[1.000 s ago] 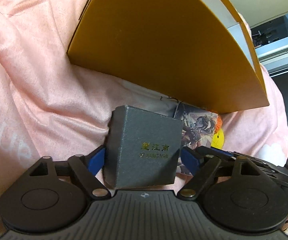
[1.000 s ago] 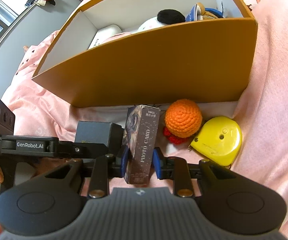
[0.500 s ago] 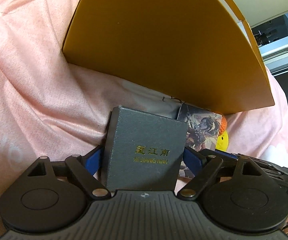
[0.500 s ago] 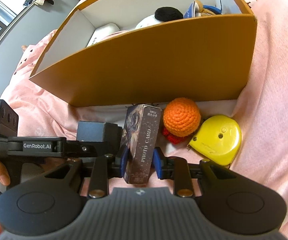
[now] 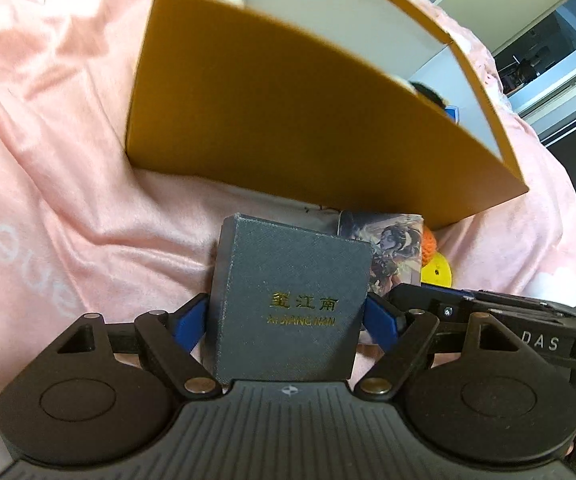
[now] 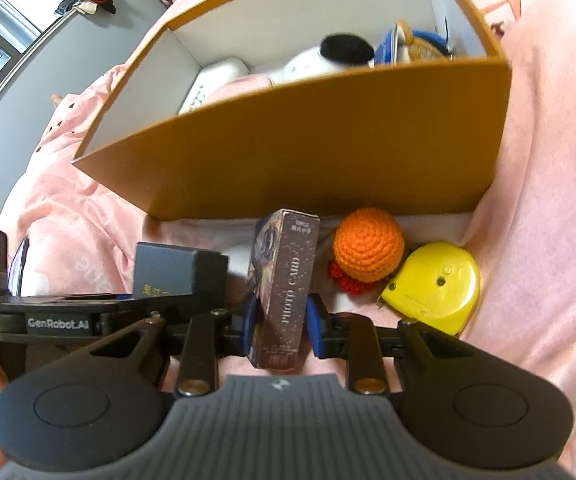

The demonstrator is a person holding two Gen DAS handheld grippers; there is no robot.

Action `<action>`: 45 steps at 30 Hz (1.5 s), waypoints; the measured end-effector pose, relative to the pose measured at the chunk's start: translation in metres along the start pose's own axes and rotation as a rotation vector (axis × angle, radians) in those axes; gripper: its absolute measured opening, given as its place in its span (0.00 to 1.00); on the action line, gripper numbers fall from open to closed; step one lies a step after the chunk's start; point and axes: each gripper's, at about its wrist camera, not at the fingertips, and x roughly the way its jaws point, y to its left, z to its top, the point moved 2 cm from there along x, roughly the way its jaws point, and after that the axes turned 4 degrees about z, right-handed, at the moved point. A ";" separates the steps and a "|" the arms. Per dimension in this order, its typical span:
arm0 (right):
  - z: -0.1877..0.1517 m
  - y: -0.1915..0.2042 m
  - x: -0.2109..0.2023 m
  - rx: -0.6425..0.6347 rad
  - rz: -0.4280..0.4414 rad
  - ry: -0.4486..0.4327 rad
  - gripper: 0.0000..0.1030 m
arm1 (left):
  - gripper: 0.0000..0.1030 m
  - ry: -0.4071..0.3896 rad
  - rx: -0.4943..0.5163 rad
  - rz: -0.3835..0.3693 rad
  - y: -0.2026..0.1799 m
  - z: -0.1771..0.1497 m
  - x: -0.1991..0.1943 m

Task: Organize objects

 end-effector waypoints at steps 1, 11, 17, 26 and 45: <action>0.001 0.001 -0.003 -0.005 -0.001 -0.007 0.26 | 0.91 -0.012 0.005 -0.002 -0.001 0.000 -0.005; 0.016 0.009 -0.047 0.022 0.078 -0.054 0.23 | 0.91 -0.086 0.038 -0.042 -0.015 0.015 -0.059; 0.033 0.026 -0.081 0.000 0.130 -0.105 0.23 | 0.91 -0.098 0.051 -0.074 -0.031 0.026 -0.082; 0.084 0.046 -0.127 -0.064 0.141 -0.254 0.23 | 0.91 -0.186 0.076 -0.066 -0.047 0.068 -0.109; 0.188 -0.013 -0.052 0.176 0.111 -0.310 0.23 | 0.91 -0.091 0.086 0.027 -0.046 0.200 -0.014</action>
